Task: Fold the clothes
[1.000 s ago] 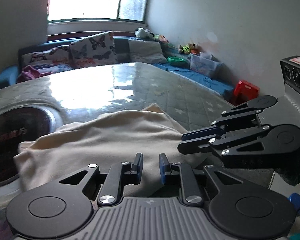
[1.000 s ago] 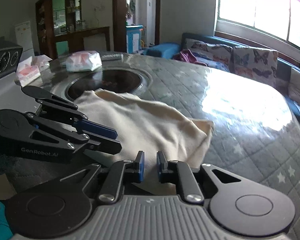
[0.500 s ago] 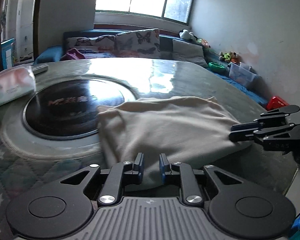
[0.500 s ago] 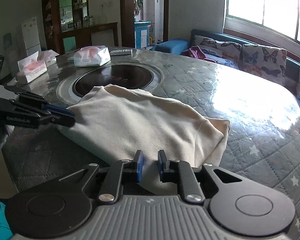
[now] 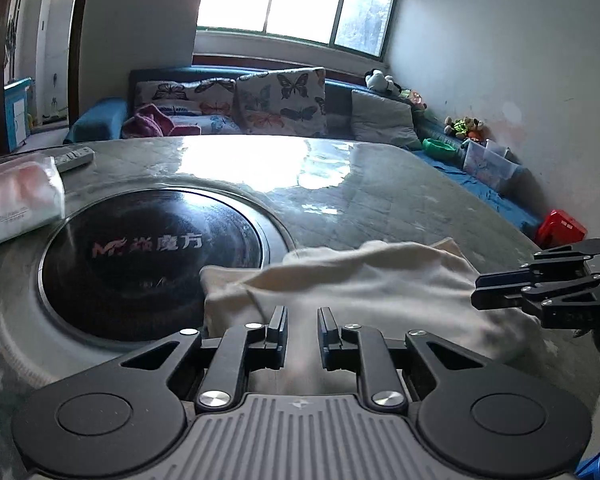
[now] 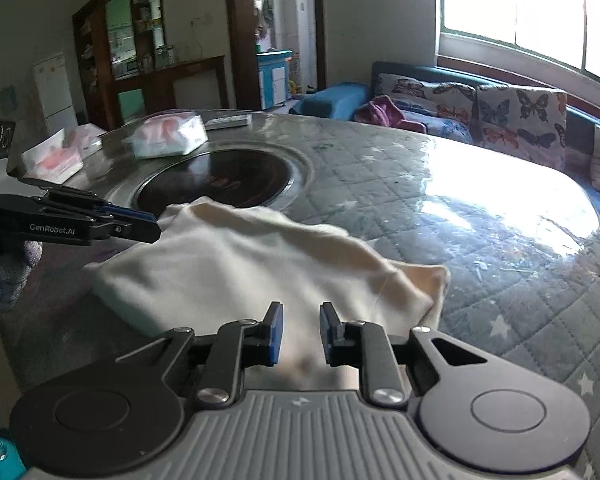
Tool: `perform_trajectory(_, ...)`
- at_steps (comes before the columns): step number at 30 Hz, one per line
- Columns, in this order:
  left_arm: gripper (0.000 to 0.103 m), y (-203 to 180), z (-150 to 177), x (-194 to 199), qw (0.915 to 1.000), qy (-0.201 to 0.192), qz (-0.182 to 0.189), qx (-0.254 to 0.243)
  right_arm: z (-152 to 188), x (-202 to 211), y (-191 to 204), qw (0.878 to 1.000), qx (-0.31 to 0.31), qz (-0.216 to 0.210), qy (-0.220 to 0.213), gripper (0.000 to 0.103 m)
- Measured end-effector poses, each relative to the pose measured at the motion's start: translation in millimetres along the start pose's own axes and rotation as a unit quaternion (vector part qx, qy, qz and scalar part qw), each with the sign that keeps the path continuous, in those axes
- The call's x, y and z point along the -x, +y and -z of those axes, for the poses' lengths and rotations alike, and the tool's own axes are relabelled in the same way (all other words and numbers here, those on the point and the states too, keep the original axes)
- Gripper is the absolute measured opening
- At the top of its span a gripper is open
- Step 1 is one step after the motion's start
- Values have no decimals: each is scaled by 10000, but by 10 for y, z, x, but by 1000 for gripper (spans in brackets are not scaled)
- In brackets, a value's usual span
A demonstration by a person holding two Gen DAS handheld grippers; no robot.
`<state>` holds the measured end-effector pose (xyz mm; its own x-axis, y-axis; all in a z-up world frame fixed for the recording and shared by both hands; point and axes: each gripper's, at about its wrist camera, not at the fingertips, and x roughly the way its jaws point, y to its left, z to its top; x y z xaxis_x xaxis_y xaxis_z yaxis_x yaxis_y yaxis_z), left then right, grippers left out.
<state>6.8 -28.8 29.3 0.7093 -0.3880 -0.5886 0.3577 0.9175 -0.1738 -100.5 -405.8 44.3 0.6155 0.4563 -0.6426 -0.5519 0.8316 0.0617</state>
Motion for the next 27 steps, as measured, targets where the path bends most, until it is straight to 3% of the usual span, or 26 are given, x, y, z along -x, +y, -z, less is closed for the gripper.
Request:
perform_trajectory(11, 18, -106, -246, -516, 9994, 244, 3, -239, -381, -560, -222, 9997, -238, -77, 72, 19)
perform_trajectory(15, 18, -77, -253, -512, 9995, 242, -2, -181, -379, -755, -252, 9992, -316, -22, 238, 19)
perform_trajectory(22, 19, -24, -262, -498, 9997, 233, -7, -81, -395, -613, -160, 9998, -145, -3, 97, 20)
perform_trajectory(26, 20, 9, -264, -462, 9998, 213, -50, -28, -393, -466, 31, 9998, 169, -65, -1, 31)
perform_trajectory(27, 26, 19, -261, -430, 9998, 195, -95, -19, -386, -432, 87, 9997, 243, -93, -24, 33)
